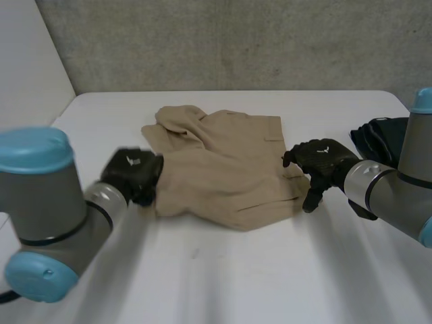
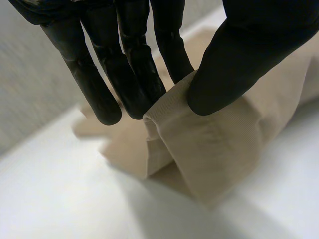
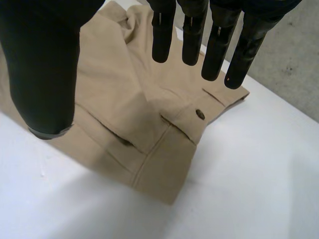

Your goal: Fold the laundry.

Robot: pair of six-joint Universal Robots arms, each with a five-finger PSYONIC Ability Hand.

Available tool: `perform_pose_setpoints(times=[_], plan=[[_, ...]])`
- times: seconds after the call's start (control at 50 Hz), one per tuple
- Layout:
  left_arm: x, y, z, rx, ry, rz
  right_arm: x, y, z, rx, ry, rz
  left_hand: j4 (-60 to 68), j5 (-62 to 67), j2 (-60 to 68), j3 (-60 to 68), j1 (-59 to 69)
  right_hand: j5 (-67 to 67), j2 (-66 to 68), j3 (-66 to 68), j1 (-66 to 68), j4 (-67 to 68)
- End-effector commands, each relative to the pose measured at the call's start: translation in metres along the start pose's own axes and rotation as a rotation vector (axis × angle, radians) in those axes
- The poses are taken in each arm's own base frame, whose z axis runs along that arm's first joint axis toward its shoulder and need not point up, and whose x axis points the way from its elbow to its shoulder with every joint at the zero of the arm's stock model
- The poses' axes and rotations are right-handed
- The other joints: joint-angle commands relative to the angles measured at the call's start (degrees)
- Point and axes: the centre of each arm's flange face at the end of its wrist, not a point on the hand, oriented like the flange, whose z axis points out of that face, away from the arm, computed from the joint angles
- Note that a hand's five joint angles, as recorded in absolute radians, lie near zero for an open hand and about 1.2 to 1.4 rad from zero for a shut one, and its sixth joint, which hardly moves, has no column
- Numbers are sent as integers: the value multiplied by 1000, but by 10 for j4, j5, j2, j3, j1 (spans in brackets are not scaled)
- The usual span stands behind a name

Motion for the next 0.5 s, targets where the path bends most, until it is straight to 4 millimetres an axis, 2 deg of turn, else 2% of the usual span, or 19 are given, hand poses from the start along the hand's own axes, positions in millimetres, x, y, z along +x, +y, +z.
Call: perform_pose_setpoints(times=[0.02,0.12,0.24,0.32,0.42,0.5], plan=[[-19,-68,-35,230,-64,-6,2,20,0,-47,-7,47,116,138,118,120,153,-31,-28,-31,6,-31],[-17,-89,-49,306,-61,-7,-1,29,7,-5,7,88,116,138,118,120,153,-26,-23,-26,11,-26],[-7,-103,-57,358,-33,-2,-4,36,13,40,18,167,116,138,118,120,153,-24,-21,-24,13,-25],[-4,-109,-59,376,-26,-1,-8,43,17,36,14,227,116,138,118,120,153,-22,-20,-22,14,-23],[-3,-112,-61,384,-22,0,-14,45,25,63,16,221,116,138,118,120,153,8,11,8,45,7],[-3,-113,-62,386,-19,0,-12,52,34,69,53,209,116,138,118,120,153,48,51,48,85,48]])
